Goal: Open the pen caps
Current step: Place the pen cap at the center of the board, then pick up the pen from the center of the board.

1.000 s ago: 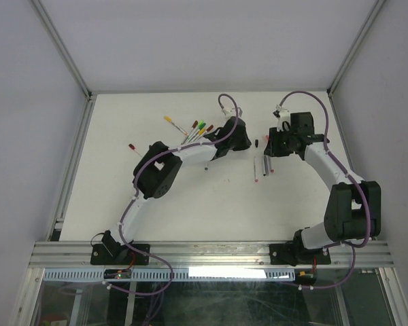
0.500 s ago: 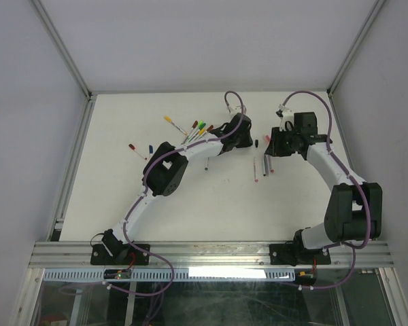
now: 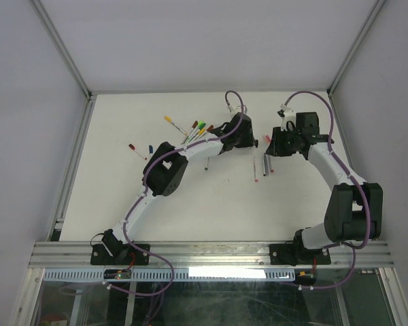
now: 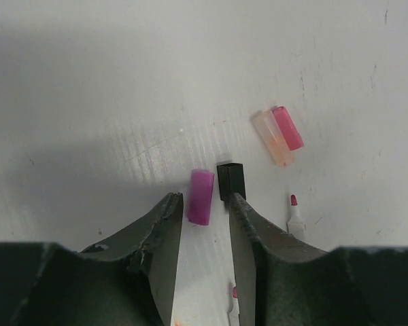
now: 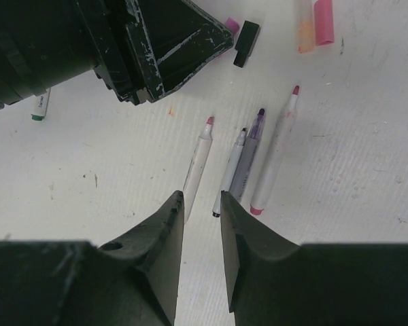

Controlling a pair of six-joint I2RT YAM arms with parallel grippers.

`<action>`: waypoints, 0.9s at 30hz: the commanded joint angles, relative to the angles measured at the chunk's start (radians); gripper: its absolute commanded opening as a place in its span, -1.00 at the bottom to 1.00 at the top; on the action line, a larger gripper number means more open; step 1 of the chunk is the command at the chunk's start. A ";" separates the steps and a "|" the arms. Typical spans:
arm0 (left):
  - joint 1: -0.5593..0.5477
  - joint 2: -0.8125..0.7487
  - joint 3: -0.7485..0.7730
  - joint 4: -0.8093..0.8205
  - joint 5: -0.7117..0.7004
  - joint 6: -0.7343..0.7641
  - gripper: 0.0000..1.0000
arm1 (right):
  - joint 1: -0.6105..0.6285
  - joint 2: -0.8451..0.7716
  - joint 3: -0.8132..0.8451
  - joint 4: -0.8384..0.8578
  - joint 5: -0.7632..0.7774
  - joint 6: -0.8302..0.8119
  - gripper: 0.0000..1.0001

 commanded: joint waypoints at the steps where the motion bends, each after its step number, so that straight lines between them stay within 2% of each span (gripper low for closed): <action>1: 0.000 -0.060 0.013 -0.013 0.009 0.014 -0.29 | -0.012 -0.046 0.017 0.010 -0.057 -0.009 -0.40; 5: 0.001 -0.213 -0.179 0.142 -0.013 0.016 -0.22 | -0.015 -0.056 0.019 -0.014 -0.179 -0.056 -0.39; 9: 0.002 -0.387 -0.413 0.353 -0.003 0.050 -0.04 | -0.017 -0.077 0.014 -0.024 -0.250 -0.097 -0.39; 16: 0.002 -0.686 -0.845 0.730 0.105 0.161 0.28 | -0.019 -0.116 0.004 -0.041 -0.344 -0.156 -0.39; 24: 0.003 -1.039 -1.289 0.878 0.053 0.305 0.54 | -0.019 -0.174 -0.003 -0.057 -0.434 -0.227 -0.39; 27: 0.003 -1.160 -1.430 0.922 0.005 0.330 0.75 | -0.019 -0.204 -0.020 -0.035 -0.475 -0.241 -0.38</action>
